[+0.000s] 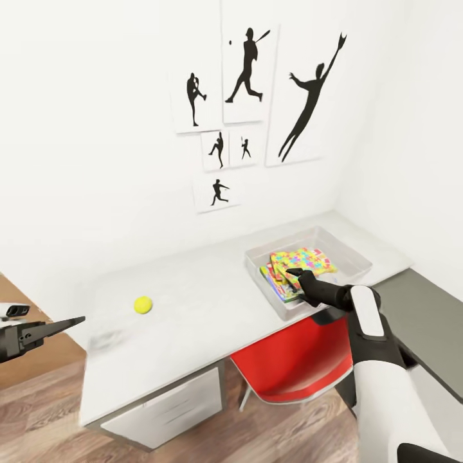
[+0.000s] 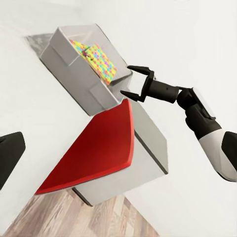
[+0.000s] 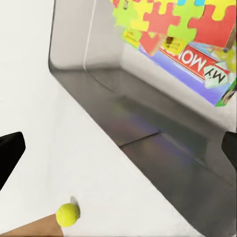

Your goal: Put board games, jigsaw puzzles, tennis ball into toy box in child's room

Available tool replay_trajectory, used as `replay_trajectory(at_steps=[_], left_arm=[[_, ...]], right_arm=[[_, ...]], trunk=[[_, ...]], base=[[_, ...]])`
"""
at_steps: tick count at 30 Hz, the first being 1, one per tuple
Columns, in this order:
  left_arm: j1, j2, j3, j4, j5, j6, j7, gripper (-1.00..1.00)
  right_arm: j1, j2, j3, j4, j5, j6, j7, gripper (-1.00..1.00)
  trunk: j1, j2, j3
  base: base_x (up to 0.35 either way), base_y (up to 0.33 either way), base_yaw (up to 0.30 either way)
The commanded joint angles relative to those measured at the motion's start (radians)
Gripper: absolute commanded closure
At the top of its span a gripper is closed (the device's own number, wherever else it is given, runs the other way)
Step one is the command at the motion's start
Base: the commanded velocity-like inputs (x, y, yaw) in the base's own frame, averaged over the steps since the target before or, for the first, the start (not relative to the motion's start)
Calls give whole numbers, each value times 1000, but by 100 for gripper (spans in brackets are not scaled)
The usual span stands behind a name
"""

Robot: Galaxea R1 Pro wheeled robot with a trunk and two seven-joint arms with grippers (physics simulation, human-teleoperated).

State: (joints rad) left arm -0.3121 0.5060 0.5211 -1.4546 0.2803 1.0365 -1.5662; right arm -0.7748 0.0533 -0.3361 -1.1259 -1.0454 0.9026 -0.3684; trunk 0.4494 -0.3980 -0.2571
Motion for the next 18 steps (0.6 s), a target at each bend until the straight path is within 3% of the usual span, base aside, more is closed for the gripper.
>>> replay_trajectory(at_steps=[1,9,14,18], left_arm=[[-1,0,0,0,-2,11,-5,-100],[-1,0,0,0,-3,10,-5,-100],[-1,0,-1,0,-2,10,-5,-100],[-1,0,-1,0,-2,10,-5,-100]], right_arm=[[-1,2,-2,-1,-10,4,-10,-100],[-2,5,2,-40,-10,6,-12,-100],[-2,5,32,-131,-11,10,-12,-100],[-3,5,55,-149,-11,10,-12,-100]], trunk=[[1,-2,0],[1,-2,13],[1,-2,21],[1,-2,27]], base=[[-54,256,69],[-104,124,85],[-15,8,94],[-2,1,95]])
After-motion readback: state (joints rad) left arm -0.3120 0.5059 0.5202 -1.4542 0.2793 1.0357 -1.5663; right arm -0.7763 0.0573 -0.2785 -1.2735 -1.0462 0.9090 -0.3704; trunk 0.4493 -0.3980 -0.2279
